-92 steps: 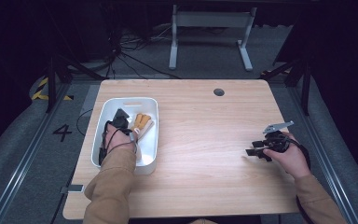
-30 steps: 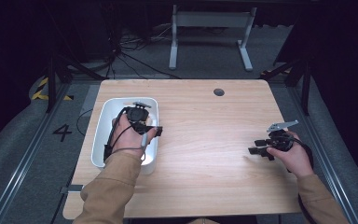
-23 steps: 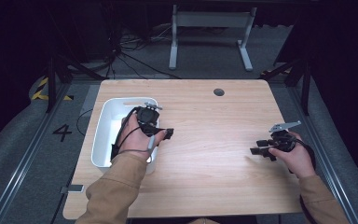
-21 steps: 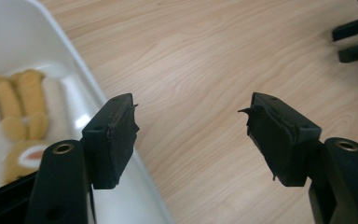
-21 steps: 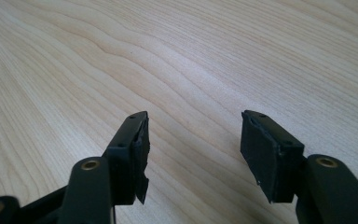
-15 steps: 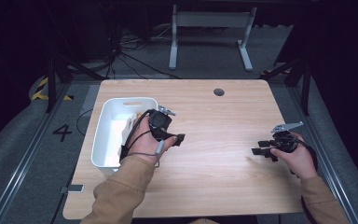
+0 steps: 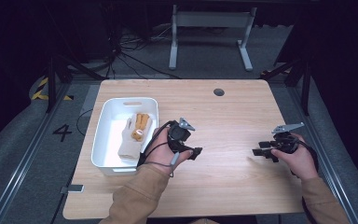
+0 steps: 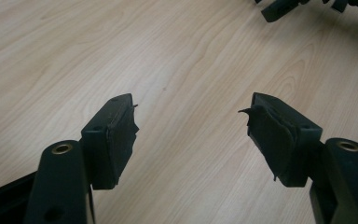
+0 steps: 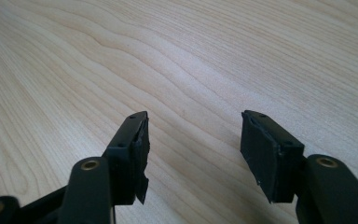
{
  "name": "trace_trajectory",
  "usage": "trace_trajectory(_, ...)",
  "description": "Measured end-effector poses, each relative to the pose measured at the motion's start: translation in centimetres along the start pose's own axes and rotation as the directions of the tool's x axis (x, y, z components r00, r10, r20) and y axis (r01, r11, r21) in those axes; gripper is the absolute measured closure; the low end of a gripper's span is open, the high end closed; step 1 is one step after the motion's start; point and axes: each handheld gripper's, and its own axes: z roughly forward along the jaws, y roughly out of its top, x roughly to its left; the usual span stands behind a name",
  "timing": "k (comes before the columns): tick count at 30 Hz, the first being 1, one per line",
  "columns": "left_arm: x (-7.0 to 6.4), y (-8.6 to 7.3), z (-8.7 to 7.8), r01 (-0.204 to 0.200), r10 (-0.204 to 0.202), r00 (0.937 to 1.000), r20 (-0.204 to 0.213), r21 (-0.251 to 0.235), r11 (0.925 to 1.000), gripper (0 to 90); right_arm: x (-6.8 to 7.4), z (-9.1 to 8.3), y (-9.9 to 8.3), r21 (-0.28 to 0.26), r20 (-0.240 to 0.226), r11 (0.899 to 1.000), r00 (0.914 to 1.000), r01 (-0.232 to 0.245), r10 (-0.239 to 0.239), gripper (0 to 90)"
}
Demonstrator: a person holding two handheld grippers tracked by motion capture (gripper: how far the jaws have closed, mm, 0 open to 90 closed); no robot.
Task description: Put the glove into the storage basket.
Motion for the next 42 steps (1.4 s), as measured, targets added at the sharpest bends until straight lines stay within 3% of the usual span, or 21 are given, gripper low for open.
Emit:
trace_trajectory(4,-0.7,-0.7,1.3,-0.016,0.016,0.9996,0.023,0.000,0.9999,32.6,0.0,0.2,0.0,0.001,0.000,1.000,1.0000,0.001,-0.001,42.8)
trace_trajectory(10,-1.2,-2.1,3.6,-0.048,0.045,0.9971,0.062,0.051,0.9976,32.3,0.2,0.6,0.1,0.009,0.001,1.000,0.9999,0.017,-0.017,42.7)
trace_trajectory(12,-1.3,-2.6,4.0,-0.045,0.042,0.9966,0.070,0.042,0.9981,32.2,0.3,0.7,0.1,0.013,0.001,1.000,0.9998,0.022,-0.022,42.6)
trace_trajectory(19,-1.9,-4.1,4.9,-0.047,0.044,0.9958,0.081,0.032,0.9984,31.7,0.4,1.0,0.0,0.000,0.000,0.999,0.9992,0.039,-0.039,42.3)
trace_trajectory(24,-2.4,-4.3,5.7,-0.081,0.079,0.9931,0.087,0.020,0.9965,31.1,0.6,1.1,0.1,-0.010,-0.008,0.998,0.9982,0.060,-0.060,42.2)
trace_trajectory(27,-2.8,-4.6,5.8,-0.090,0.087,0.9926,0.084,0.032,0.9954,30.9,0.8,1.2,0.2,-0.017,-0.013,0.998,0.9977,0.066,-0.066,42.1)
trace_trajectory(32,-3.3,-5.8,5.9,-0.122,0.113,0.9856,0.126,0.066,0.9904,29.4,0.8,1.3,0.1,-0.023,-0.016,0.997,0.9970,0.076,-0.076,42.1)
trace_trajectory(37,-3.2,-6.1,6.4,-0.149,0.140,0.9816,0.130,0.061,0.9870,28.7,1.0,1.3,0.2,-0.036,-0.016,0.995,0.9958,0.090,-0.090,42.1)
trace_trajectory(42,-3.0,-6.2,6.5,-0.156,0.148,0.9823,0.114,0.058,0.9861,27.7,1.1,1.4,0.2,-0.036,-0.023,0.995,0.9952,0.094,-0.095,42.0)
